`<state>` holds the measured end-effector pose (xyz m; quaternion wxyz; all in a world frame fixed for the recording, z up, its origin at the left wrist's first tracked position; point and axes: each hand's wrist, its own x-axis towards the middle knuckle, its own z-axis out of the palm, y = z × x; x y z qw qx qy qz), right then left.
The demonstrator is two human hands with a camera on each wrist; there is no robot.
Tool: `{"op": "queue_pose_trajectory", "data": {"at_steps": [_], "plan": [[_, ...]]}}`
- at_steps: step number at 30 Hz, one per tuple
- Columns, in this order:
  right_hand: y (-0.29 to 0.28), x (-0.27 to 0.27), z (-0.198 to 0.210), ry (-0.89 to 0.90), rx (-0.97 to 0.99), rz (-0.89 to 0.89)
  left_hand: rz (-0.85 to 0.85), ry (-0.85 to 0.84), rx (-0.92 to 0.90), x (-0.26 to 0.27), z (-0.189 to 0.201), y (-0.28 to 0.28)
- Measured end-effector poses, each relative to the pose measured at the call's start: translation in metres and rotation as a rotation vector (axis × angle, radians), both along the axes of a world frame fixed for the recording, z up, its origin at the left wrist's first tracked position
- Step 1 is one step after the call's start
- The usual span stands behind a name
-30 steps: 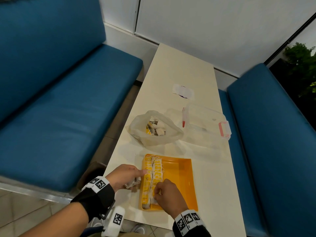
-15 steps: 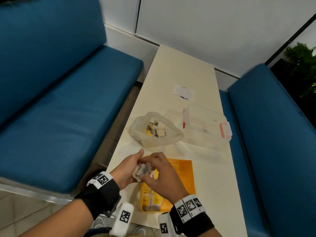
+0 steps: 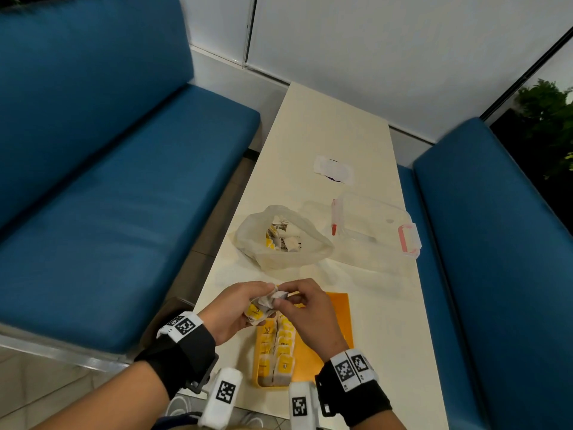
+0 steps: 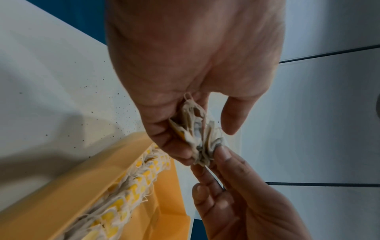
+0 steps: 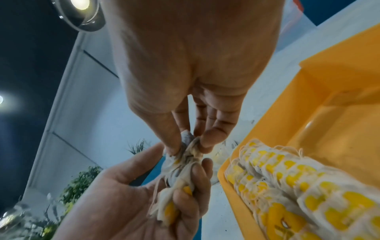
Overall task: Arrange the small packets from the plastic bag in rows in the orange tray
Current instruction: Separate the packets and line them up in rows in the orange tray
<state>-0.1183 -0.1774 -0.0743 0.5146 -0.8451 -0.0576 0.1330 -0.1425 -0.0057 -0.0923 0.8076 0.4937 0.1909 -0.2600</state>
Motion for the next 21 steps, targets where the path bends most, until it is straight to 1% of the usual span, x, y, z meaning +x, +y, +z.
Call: {"op": "queue_pose_trajectory", "data": {"at_steps": [5,9,12,16,18,21], "plan": [[-0.0011,0.0017,0.0016,0.166,0.208,-0.09,-0.035,-0.095,0.023,-0.001,0.0038,0.0034],[-0.0025,0.0001,0.0,0.223,0.299,-0.158,-0.028,-0.119,0.097,-0.0018,0.0059,0.0013],[-0.0029,-0.0003,0.0004,0.257,0.324,-0.157,-0.015,-0.123,0.16,-0.0014,0.0037,-0.0004],[-0.0023,-0.0026,0.0049,0.26,0.328,-0.093,0.021,-0.16,0.189,-0.0016,-0.0008,0.0003],[-0.0016,-0.0031,0.0054,0.252,0.315,-0.092,0.046,-0.165,0.184,-0.0009,-0.0014,0.0003],[-0.0009,-0.002,0.0034,0.209,0.235,-0.111,0.078,-0.131,0.125,0.0006,0.0009,0.0002]]}}
